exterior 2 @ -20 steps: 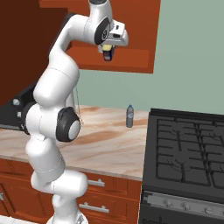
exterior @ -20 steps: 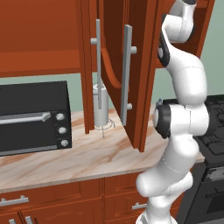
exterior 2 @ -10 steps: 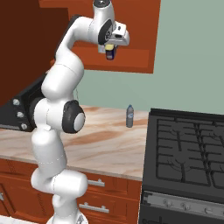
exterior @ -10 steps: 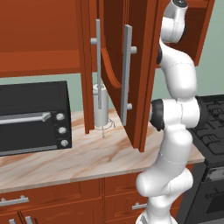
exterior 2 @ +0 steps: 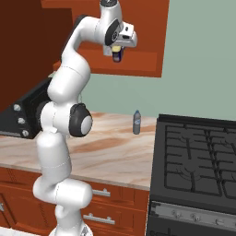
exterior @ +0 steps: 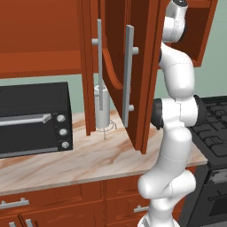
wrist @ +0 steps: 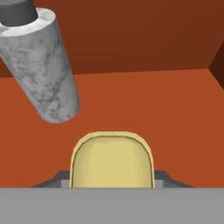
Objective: Pick the canned food and canned food from the counter and place them in the cabinets closest to them.
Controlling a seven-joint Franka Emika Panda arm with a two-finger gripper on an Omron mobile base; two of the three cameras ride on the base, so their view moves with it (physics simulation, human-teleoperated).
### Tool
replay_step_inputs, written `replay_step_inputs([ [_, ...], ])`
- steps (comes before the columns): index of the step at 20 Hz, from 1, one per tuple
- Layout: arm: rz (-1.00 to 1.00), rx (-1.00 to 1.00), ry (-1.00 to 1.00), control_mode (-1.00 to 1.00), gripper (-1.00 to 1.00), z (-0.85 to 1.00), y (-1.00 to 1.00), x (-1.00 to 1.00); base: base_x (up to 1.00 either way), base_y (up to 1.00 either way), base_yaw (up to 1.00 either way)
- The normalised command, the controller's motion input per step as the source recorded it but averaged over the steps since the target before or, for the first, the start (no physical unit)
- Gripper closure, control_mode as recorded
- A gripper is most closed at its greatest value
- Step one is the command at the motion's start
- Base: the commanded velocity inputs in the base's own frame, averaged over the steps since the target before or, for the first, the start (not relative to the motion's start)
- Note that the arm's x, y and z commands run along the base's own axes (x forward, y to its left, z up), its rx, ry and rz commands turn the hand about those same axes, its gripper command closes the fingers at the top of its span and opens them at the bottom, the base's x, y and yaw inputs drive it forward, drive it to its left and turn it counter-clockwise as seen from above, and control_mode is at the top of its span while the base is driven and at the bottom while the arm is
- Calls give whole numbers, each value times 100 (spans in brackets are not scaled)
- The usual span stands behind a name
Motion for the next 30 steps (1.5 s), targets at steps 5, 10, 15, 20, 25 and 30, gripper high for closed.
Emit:
replay_step_inputs([
  [5,0,0,-2,-100,-100,0,0,-5,0,0,0],
  [10,0,0,-7,-100,-100,0,-8,-49,0,0,0],
  [15,0,0,-16,-100,-100,-5,-21,-100,0,0,0],
  [20,1,-6,-11,-100,-100,-42,-8,-100,0,0,0],
  [25,2,-11,-8,-100,-100,-55,-2,-100,0,0,0],
  [30,1,-4,-15,-100,-100,-20,-4,-100,0,0,0],
])
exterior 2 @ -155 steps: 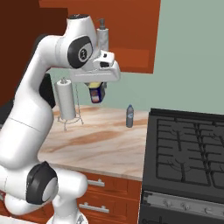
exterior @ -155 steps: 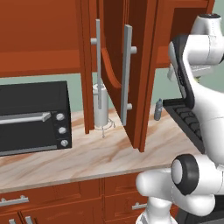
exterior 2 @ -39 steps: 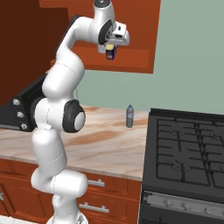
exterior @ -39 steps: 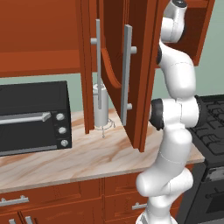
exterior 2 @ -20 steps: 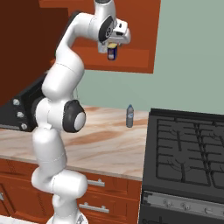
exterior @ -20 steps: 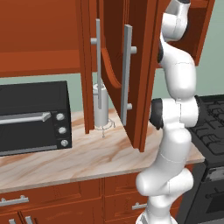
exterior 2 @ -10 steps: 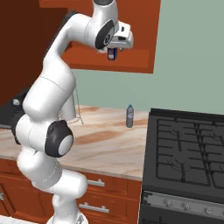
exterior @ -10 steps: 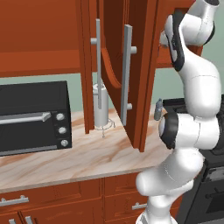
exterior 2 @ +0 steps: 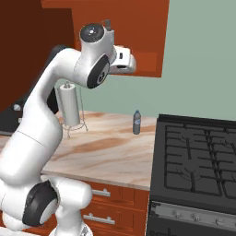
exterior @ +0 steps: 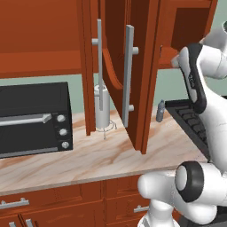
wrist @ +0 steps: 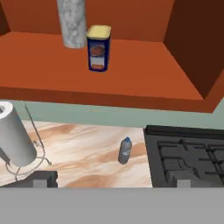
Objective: Pick the canned food and canned food from the counter and place them in the cabinets closest to them.
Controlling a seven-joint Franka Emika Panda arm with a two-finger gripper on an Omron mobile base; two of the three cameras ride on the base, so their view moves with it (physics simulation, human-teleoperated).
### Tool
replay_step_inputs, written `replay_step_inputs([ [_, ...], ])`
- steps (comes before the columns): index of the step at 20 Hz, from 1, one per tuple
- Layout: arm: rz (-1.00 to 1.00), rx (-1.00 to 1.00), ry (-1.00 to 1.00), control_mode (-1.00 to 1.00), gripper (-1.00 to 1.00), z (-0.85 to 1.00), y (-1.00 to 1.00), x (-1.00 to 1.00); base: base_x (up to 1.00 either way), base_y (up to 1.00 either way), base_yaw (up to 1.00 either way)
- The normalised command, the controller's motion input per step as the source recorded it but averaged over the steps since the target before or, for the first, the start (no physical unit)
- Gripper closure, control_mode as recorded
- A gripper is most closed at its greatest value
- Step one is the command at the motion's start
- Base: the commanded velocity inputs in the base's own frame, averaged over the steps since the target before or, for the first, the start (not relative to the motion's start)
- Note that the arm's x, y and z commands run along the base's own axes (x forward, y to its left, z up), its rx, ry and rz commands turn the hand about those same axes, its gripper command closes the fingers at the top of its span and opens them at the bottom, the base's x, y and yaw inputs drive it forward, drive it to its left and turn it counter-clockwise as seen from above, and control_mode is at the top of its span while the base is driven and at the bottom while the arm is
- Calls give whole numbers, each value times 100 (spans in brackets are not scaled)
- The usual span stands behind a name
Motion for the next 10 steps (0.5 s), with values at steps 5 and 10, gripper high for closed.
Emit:
replay_step_inputs([
  [5,0,1,-38,-100,-100,8,-8,-89,0,0,0],
  [10,0,7,-33,-100,-100,19,-6,-81,0,0,0],
])
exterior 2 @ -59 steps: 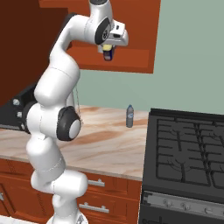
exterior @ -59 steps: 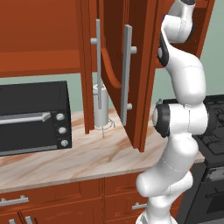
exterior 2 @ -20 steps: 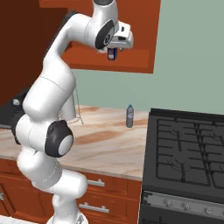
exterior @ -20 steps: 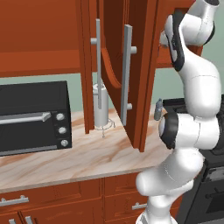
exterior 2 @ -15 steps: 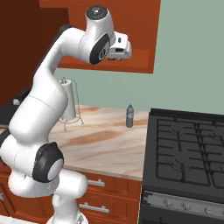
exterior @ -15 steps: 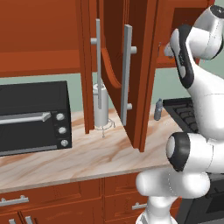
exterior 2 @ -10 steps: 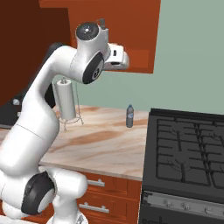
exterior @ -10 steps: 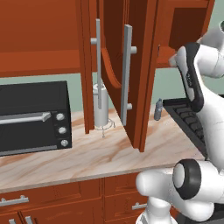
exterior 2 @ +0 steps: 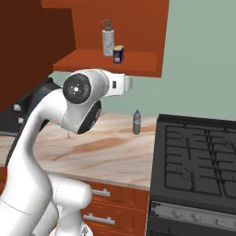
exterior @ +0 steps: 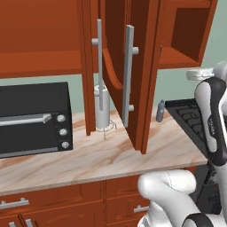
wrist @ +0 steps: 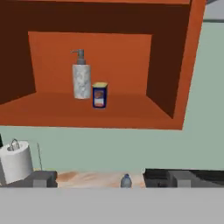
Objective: Pick the canned food and canned food from the counter and place them in the cabinets closest to them.
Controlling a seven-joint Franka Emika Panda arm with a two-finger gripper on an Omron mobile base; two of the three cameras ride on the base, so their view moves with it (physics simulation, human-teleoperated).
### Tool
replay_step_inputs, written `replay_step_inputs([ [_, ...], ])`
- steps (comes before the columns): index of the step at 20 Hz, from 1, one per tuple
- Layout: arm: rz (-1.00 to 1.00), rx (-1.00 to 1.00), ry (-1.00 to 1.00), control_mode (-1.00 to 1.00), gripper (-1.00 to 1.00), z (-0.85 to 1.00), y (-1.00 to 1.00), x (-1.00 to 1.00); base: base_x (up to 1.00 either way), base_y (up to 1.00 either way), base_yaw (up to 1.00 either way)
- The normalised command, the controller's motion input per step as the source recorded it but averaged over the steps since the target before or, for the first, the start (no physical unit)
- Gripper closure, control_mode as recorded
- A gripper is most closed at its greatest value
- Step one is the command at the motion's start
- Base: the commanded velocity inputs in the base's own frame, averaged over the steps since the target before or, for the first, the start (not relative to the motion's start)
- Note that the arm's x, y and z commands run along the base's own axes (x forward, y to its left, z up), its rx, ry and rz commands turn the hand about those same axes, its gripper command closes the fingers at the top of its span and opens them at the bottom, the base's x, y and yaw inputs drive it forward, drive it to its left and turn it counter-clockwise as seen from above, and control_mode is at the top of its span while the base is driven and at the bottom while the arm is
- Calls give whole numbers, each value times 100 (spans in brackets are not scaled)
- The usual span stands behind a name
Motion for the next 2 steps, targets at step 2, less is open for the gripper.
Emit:
replay_step_inputs([
  [2,1,6,-34,-100,-100,20,-3,-82,0,0,0],
])
